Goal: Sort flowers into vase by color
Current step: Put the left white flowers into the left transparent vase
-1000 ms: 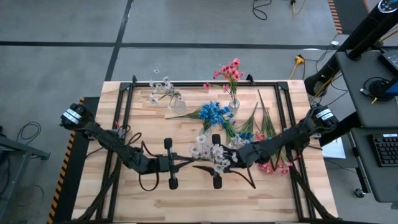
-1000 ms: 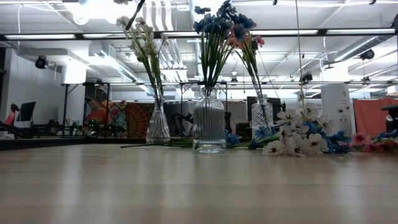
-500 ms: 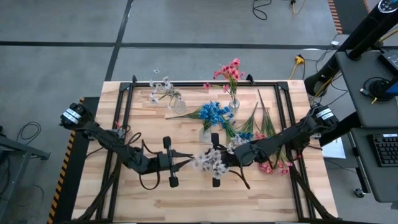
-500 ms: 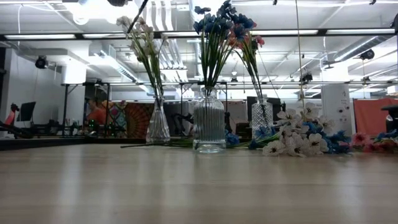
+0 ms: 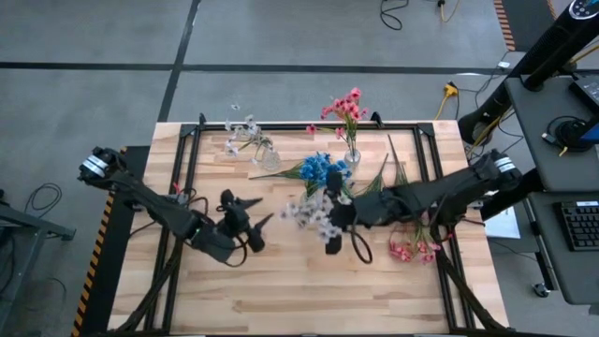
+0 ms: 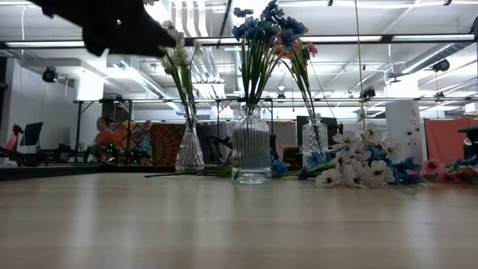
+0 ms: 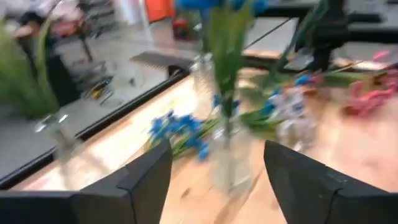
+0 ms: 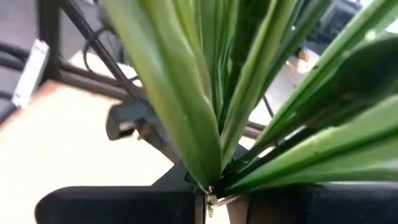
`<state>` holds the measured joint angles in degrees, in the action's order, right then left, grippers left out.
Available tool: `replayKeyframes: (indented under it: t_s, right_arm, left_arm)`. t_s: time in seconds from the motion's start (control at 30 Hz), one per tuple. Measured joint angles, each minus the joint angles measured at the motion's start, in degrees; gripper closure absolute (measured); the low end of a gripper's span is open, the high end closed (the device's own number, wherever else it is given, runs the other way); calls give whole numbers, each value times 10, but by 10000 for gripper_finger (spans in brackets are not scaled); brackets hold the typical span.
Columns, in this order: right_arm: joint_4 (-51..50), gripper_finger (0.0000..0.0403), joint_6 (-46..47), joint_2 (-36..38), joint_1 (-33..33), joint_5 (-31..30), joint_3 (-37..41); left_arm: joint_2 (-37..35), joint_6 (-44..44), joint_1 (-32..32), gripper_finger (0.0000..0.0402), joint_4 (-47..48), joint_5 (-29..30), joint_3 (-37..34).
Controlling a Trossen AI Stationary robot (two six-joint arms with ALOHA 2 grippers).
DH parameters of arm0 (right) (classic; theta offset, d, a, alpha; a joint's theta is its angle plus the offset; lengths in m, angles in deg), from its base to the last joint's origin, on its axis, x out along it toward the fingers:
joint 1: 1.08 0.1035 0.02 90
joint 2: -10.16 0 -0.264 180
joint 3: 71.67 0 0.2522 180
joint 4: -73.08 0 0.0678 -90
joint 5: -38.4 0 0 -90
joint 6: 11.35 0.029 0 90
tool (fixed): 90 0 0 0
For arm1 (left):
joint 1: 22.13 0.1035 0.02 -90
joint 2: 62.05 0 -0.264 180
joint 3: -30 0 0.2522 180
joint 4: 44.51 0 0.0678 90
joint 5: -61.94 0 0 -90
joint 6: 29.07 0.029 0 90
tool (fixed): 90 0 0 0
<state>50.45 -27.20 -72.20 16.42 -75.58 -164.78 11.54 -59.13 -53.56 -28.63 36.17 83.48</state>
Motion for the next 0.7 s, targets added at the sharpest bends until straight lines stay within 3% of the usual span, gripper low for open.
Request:
replayKeyframes:
  t_s: [0.13, 0.3, 0.47, 0.57, 0.7]
  right_arm:
    - [-66, 381, -16, 4, -31, 21, -58]
    - [-99, 381, -21, 5, -82, 92, -119]
    - [-101, 381, -37, 1, -136, 138, -168]
    - [-102, 381, -40, -5, -170, 168, -196]
    - [-103, 381, -47, -16, -215, 210, -228]
  left_arm:
    - [-14, -50, 38, 145, 79, -13, -15]
    - [-50, 27, 129, 141, 38, -93, -57]
    - [-109, 193, 260, 141, -138, -281, -125]
    - [-147, 232, 345, 141, -208, -378, -177]
    - [-180, 253, 451, 141, -269, -458, -236]
